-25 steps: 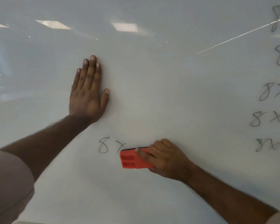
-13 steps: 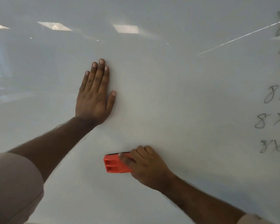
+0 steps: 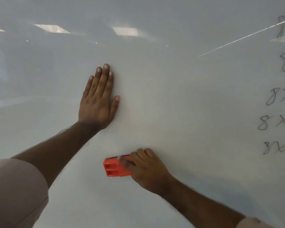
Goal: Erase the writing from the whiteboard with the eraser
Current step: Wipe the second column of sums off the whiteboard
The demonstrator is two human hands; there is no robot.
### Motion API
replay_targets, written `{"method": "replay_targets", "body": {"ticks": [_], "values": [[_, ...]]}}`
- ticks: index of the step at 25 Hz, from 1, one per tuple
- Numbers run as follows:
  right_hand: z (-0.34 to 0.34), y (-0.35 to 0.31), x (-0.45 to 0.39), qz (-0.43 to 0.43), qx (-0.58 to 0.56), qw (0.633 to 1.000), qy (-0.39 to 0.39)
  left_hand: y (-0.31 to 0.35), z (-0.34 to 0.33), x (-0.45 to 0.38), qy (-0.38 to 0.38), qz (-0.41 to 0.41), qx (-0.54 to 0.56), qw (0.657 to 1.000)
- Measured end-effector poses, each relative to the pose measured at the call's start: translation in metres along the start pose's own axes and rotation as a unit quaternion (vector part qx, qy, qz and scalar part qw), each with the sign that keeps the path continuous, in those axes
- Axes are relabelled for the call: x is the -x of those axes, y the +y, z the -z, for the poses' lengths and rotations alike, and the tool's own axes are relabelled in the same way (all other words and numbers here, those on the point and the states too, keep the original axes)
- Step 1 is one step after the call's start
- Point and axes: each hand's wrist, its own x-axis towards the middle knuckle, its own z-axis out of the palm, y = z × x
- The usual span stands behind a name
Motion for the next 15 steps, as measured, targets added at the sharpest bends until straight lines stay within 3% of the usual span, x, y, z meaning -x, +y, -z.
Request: {"method": "replay_targets", "body": {"ticks": [4, 8, 12, 15], "values": [[0.024, 0.046, 0.037, -0.044, 0.028, 0.999, 0.013, -0.002, -0.002, 0.002, 0.005, -0.004, -0.003, 1.000], [0.049, 0.088, 0.045, -0.241, 0.043, 0.968, 0.050, 0.001, -0.003, 0.001, 0.009, 0.001, 0.003, 1.000], [0.056, 0.082, 0.070, -0.153, 0.044, 0.987, -0.031, 0.005, 0.000, 0.001, 0.008, 0.015, 0.021, 1.000], [0.078, 0.109, 0.074, -0.222, 0.064, 0.973, -0.002, 0.010, 0.002, -0.003, 0.008, 0.020, 0.037, 0.999]]}}
